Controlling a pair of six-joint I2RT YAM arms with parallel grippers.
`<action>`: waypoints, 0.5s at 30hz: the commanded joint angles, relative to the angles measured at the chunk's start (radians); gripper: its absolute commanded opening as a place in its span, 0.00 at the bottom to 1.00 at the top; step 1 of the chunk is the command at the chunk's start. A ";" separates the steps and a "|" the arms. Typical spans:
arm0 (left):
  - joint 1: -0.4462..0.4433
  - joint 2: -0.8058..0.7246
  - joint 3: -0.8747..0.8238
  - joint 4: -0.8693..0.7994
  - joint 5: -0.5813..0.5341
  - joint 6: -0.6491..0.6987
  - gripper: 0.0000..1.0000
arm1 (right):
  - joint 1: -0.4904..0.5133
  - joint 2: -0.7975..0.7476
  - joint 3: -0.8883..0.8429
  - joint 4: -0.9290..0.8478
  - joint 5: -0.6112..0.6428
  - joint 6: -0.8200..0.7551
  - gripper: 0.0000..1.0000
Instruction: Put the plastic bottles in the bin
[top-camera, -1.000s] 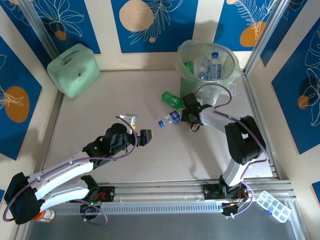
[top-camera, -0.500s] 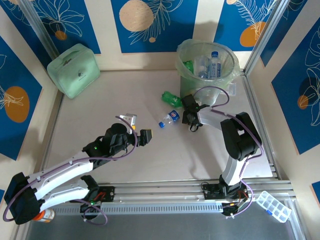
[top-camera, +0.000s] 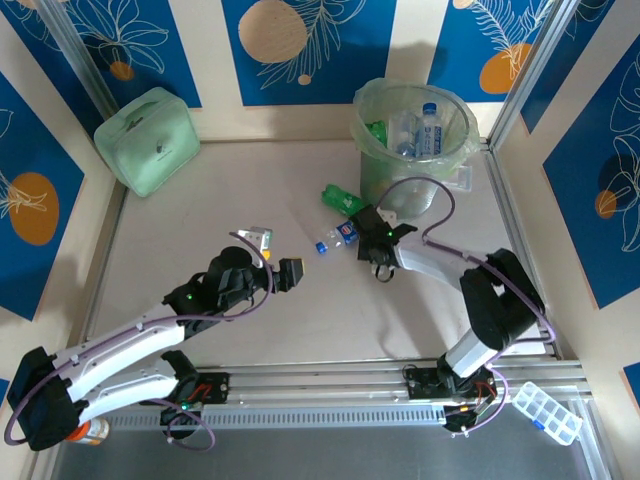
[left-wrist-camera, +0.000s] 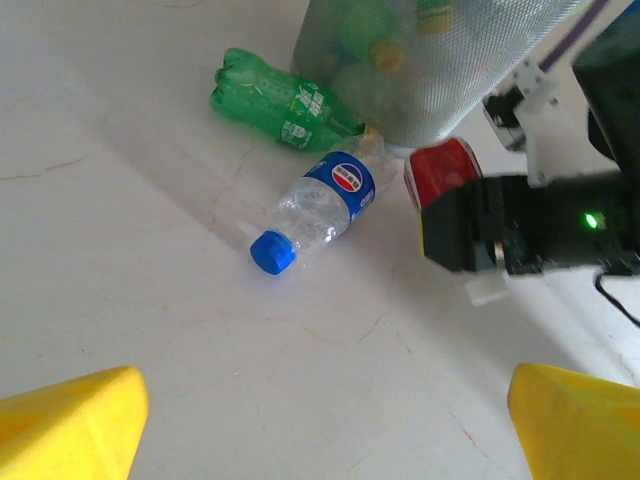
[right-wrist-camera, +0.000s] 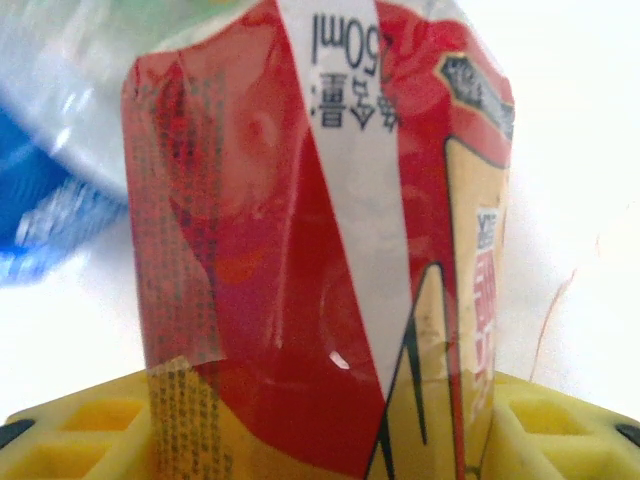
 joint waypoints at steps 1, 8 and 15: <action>-0.009 -0.029 -0.014 0.003 -0.019 0.006 0.93 | 0.109 -0.063 -0.059 -0.081 0.023 0.128 0.53; -0.009 -0.047 -0.025 0.014 -0.013 -0.002 0.93 | 0.299 -0.138 -0.193 -0.105 -0.027 0.231 0.55; -0.009 -0.037 -0.024 0.017 -0.015 0.000 0.92 | 0.385 -0.129 -0.204 -0.193 0.019 0.264 0.66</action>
